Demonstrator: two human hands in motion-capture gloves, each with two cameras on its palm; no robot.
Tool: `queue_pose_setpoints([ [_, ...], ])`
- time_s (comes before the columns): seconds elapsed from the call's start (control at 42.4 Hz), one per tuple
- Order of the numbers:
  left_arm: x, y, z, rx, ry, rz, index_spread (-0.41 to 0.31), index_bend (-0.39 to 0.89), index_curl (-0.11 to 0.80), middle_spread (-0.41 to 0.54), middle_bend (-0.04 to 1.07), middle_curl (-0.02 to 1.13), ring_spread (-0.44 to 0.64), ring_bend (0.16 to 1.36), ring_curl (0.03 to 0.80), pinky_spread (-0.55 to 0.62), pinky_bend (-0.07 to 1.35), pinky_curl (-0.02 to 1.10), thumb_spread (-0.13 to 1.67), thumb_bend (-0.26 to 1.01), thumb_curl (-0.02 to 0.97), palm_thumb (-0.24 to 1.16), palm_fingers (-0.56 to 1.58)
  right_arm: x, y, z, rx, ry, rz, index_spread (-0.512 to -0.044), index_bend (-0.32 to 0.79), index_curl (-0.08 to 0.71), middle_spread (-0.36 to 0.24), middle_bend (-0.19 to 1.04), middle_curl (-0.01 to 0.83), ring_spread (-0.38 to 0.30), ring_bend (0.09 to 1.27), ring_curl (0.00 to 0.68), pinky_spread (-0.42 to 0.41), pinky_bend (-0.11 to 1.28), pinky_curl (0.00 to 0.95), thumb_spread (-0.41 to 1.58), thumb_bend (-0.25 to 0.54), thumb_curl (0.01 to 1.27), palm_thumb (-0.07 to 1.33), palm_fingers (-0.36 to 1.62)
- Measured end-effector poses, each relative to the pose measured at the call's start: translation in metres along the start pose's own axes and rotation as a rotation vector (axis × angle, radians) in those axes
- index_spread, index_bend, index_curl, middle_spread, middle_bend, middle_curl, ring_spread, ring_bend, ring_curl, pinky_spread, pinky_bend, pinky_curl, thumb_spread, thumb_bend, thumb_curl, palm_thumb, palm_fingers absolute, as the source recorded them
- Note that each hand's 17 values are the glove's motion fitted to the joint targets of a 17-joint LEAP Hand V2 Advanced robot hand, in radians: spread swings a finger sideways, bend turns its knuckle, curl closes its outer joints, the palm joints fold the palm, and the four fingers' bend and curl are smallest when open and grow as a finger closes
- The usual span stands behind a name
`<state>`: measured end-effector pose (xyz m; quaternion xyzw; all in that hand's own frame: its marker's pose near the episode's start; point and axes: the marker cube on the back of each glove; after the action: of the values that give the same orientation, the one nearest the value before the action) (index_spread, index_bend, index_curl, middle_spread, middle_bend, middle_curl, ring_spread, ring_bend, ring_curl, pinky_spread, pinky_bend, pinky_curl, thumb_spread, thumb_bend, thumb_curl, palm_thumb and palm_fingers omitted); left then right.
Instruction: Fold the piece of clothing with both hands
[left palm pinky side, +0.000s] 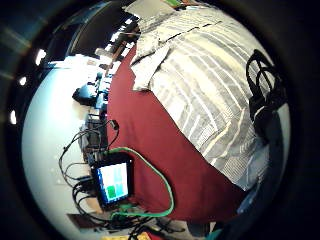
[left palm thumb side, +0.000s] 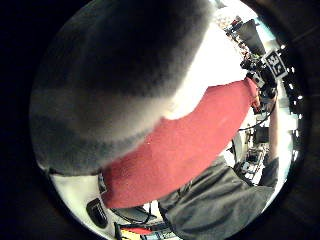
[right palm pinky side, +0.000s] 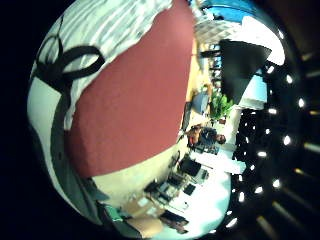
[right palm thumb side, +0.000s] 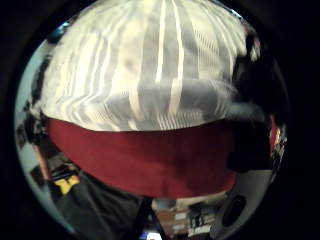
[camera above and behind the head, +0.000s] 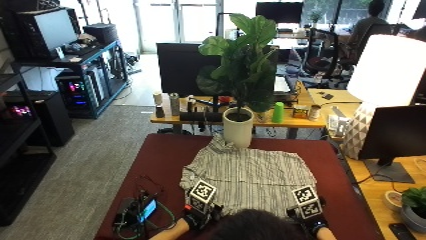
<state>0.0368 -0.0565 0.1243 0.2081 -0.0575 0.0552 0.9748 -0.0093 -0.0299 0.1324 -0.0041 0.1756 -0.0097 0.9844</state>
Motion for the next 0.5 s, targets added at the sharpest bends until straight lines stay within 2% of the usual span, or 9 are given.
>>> queue_pose_setpoints([
  [0.047, -0.005, 0.006, -0.01, -0.026, 0.017, 0.002, -0.23, 0.17, 0.311, -0.224, 0.37, 0.37, -0.29, 0.72, 0.355, -0.29, 0.57, 0.37, 1.28, 0.23, 0.284, 0.54, 1.2, 0.003, 0.008, -0.005, 0.023, -0.015, -0.009, -0.316, 0.14, 0.226, -0.159, 0.22, 0.354, -0.169, 0.61, 0.333, -0.123, 0.74, 0.287, 1.12, 0.215, 0.37, 0.92, 1.1],
  [0.094, -0.009, 0.013, -0.022, -0.051, 0.043, 0.016, -0.237, 0.15, 0.314, -0.245, 0.4, 0.39, -0.31, 0.73, 0.371, -0.32, 0.55, 0.38, 1.31, 0.25, 0.285, 0.57, 1.22, 0.006, 0.019, -0.011, 0.025, -0.044, -0.022, -0.304, 0.18, 0.251, -0.177, 0.27, 0.38, -0.198, 0.61, 0.346, -0.182, 0.72, 0.297, 1.13, 0.233, 0.37, 0.96, 1.25],
  [0.165, -0.009, 0.033, -0.047, -0.103, 0.096, 0.049, -0.246, 0.14, 0.319, -0.271, 0.43, 0.41, -0.33, 0.74, 0.386, -0.33, 0.53, 0.38, 1.35, 0.26, 0.283, 0.59, 1.22, 0.009, 0.04, -0.025, 0.013, -0.077, -0.047, -0.293, 0.18, 0.286, -0.2, 0.33, 0.411, -0.222, 0.64, 0.385, -0.232, 0.7, 0.328, 1.15, 0.239, 0.37, 0.99, 1.3],
  [0.26, -0.009, 0.058, -0.086, -0.133, 0.145, 0.092, -0.255, 0.15, 0.329, -0.29, 0.45, 0.44, -0.35, 0.74, 0.401, -0.34, 0.5, 0.39, 1.39, 0.27, 0.283, 0.6, 1.22, 0.017, 0.078, -0.057, 0.007, -0.083, -0.08, -0.284, 0.18, 0.315, -0.216, 0.36, 0.434, -0.241, 0.65, 0.408, -0.268, 0.69, 0.348, 1.16, 0.231, 0.37, 1.01, 1.3],
  [0.354, -0.013, 0.07, -0.126, -0.087, 0.148, 0.102, -0.258, 0.15, 0.339, -0.307, 0.49, 0.46, -0.35, 0.77, 0.418, -0.35, 0.46, 0.39, 1.42, 0.26, 0.29, 0.6, 1.24, 0.03, 0.108, -0.099, 0.048, -0.065, -0.09, -0.279, 0.17, 0.333, -0.227, 0.37, 0.446, -0.245, 0.67, 0.423, -0.29, 0.67, 0.359, 1.17, 0.218, 0.36, 1.01, 1.3],
  [0.496, -0.023, 0.07, -0.19, -0.008, 0.106, 0.073, -0.269, 0.17, 0.359, -0.325, 0.54, 0.49, -0.35, 0.78, 0.439, -0.36, 0.43, 0.39, 1.42, 0.24, 0.317, 0.59, 1.26, 0.054, 0.112, -0.155, 0.114, -0.016, -0.05, -0.278, 0.18, 0.362, -0.237, 0.38, 0.463, -0.248, 0.67, 0.435, -0.3, 0.64, 0.369, 1.19, 0.197, 0.35, 1.01, 1.3],
])
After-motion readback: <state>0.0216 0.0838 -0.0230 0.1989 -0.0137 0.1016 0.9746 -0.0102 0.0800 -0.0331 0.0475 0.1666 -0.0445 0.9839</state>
